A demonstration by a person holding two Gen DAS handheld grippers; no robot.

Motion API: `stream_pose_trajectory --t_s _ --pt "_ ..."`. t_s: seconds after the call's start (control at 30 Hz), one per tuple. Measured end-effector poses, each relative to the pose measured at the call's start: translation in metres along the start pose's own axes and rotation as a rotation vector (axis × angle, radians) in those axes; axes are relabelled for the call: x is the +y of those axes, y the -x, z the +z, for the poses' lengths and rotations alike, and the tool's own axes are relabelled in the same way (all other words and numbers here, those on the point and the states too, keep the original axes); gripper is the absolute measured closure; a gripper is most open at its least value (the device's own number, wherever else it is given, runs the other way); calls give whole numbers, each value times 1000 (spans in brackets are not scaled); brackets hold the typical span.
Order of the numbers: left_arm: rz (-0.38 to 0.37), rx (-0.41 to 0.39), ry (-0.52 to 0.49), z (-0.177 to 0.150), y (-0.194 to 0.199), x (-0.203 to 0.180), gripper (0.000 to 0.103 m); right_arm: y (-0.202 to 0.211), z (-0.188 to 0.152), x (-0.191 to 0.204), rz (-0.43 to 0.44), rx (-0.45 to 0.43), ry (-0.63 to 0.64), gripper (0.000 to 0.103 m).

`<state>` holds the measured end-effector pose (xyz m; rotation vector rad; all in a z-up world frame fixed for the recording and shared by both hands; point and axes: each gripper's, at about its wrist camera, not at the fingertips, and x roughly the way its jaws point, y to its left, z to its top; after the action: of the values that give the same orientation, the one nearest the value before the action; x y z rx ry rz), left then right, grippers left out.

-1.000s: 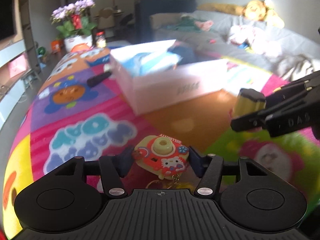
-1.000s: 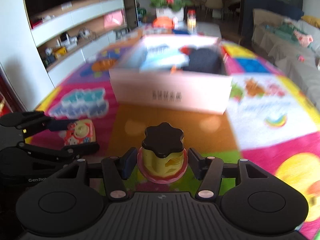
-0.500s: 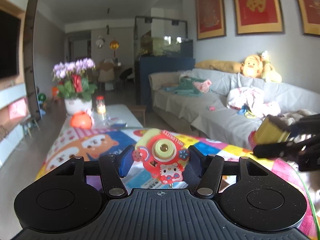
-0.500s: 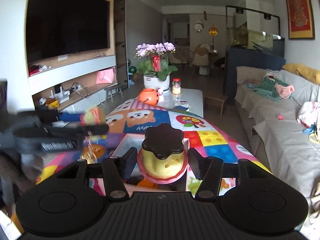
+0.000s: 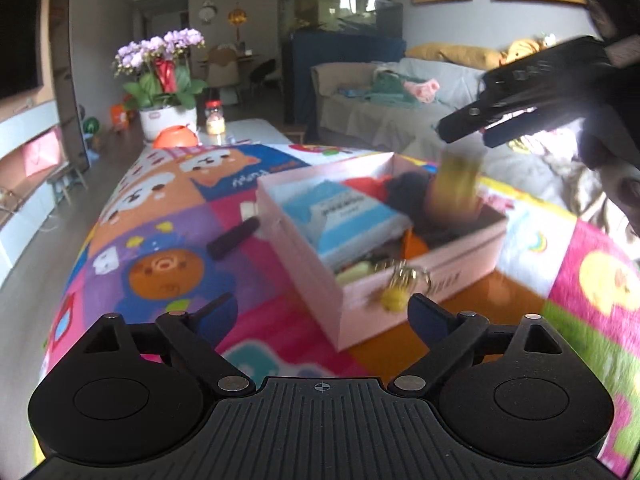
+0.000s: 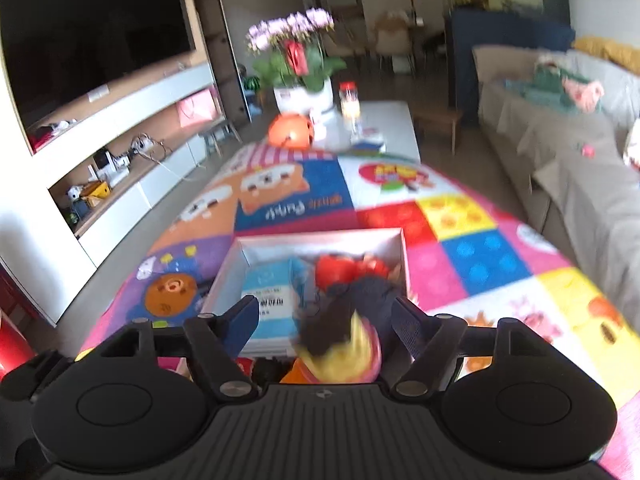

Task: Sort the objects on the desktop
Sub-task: 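Release the pink keychain into the box with the left gripper while the right drops the pudding toy in, then grasp the small white red-capped bottle on the mat with the right gripper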

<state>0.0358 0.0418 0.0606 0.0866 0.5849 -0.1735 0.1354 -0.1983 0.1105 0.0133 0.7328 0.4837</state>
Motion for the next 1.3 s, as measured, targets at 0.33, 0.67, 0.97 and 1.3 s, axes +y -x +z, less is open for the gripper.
stream_pose_trajectory --t_s 0.33,0.67,0.97,1.3 --pt "36 67 88 -28 9 7 3 4 -73 62 120 59 273 61" --pt "48 82 148 -40 15 17 3 -51 -84 55 254 203 53 90" --pt "49 92 185 -45 12 22 3 -8 -38 48 116 -67 15 94" --pt "67 74 192 -43 9 21 3 -14 -70 52 218 74 63 73"
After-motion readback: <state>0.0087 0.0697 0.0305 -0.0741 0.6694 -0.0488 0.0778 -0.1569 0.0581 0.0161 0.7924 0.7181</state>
